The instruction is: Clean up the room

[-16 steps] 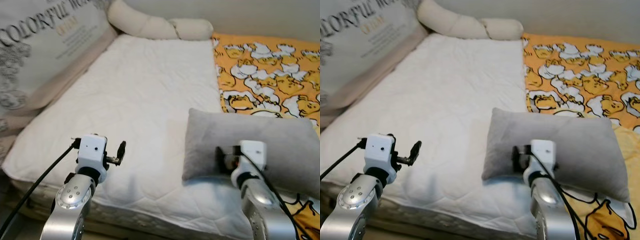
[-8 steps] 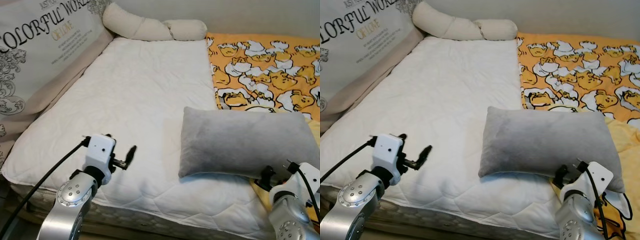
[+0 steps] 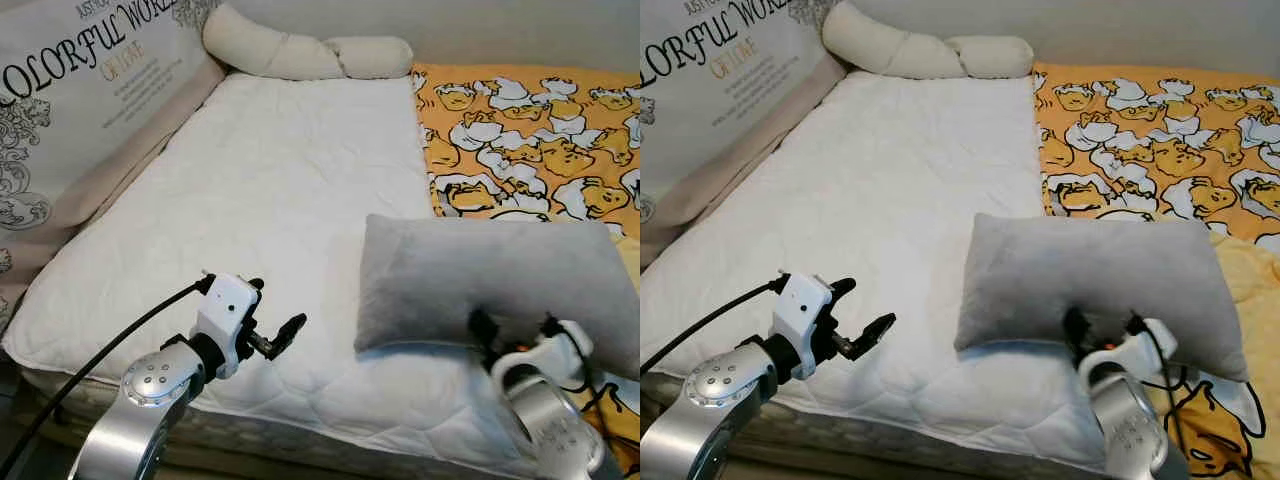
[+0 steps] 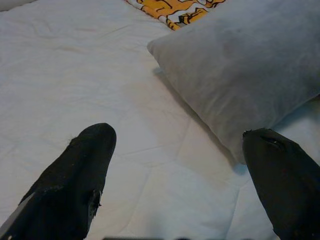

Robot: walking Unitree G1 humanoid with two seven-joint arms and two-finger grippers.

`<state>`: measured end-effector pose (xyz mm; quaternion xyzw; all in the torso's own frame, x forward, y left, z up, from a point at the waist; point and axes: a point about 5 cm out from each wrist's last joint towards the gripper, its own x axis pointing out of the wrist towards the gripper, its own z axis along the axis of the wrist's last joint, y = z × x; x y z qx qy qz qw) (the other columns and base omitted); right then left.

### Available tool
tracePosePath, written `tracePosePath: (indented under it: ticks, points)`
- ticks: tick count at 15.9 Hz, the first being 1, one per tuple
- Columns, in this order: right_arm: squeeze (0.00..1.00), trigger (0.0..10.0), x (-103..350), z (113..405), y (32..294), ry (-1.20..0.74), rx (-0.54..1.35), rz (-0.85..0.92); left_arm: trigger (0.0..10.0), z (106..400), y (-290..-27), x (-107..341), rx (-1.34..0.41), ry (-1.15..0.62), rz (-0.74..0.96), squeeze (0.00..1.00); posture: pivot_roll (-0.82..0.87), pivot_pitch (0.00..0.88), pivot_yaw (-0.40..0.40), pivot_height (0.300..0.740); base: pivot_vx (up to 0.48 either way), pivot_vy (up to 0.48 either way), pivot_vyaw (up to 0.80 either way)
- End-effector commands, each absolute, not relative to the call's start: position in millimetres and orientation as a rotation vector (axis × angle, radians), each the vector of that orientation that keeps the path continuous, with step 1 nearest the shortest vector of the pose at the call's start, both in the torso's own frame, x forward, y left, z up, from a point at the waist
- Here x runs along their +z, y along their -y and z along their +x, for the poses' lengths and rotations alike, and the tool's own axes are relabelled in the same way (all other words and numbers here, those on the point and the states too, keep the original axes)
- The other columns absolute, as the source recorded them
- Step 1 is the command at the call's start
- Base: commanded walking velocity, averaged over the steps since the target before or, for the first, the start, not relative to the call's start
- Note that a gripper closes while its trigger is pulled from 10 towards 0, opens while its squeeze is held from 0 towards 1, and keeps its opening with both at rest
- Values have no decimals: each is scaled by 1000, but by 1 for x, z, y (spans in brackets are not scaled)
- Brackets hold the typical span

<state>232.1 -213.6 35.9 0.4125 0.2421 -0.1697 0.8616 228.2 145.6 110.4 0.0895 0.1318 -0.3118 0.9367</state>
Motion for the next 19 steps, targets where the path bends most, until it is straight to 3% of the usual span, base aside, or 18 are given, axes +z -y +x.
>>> tracePosePath:
  ticks: [1, 2, 3, 4, 5, 14, 19]
  points:
    - [0, 10000, 30, 237, 182, -541, -290, 991, 10000, 230, -145, 115, -651, -259, 192, 0, 17, 0, 31, 740, 0, 0, 0]
    - [0, 10000, 27, 240, 182, -548, -281, 1025, 10000, 231, -145, 115, -651, -257, 196, 0, 20, 0, 31, 740, 0, 0, 0]
    - [0, 4902, 23, 244, 183, -563, -299, 1069, 10000, 231, -145, 116, -653, -255, 205, 0, 25, 0, 33, 740, 0, 0, 0]
    - [0, 2863, 22, 246, 184, -561, -317, 1094, 10000, 232, -145, 116, -656, -255, 208, 0, 25, 0, 33, 740, 0, 0, 0]
    - [0, 0, 22, 248, 186, -552, -328, 1117, 10000, 231, -145, 117, -658, -254, 209, 0, 26, 0, 33, 740, 0, 0, 0]
    - [0, 0, 31, 272, 197, -437, -361, 915, 10000, 237, -132, 113, -789, -292, 169, 0, 13, 0, 59, 740, 0, 0, 0]
    - [0, 0, 31, 274, 197, -415, -379, 940, 10000, 244, -132, 111, -813, -291, 175, 0, -27, 0, 64, 740, 0, 0, 0]
